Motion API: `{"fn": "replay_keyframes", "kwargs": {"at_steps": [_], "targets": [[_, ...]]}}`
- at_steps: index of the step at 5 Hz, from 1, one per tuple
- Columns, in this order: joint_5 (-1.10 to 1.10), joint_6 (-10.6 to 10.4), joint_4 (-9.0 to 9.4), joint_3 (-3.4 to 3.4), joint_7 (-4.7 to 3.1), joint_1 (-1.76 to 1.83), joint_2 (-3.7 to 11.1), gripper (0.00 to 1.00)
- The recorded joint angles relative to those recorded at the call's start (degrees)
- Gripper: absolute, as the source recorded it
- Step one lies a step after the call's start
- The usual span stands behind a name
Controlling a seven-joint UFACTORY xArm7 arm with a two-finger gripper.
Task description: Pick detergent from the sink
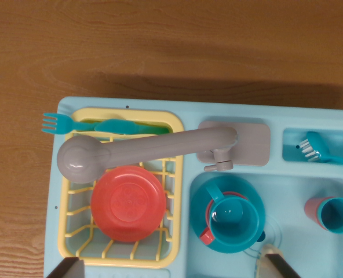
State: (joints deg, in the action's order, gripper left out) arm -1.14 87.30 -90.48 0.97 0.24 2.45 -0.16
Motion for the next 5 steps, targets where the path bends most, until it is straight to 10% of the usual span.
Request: {"fn": "replay_keyframes", "kwargs": {"at_steps": [5], "targets": [[0.29, -1.76, 1.93, -0.31, -0.05, -0.26, 0.18, 0.00]]}}
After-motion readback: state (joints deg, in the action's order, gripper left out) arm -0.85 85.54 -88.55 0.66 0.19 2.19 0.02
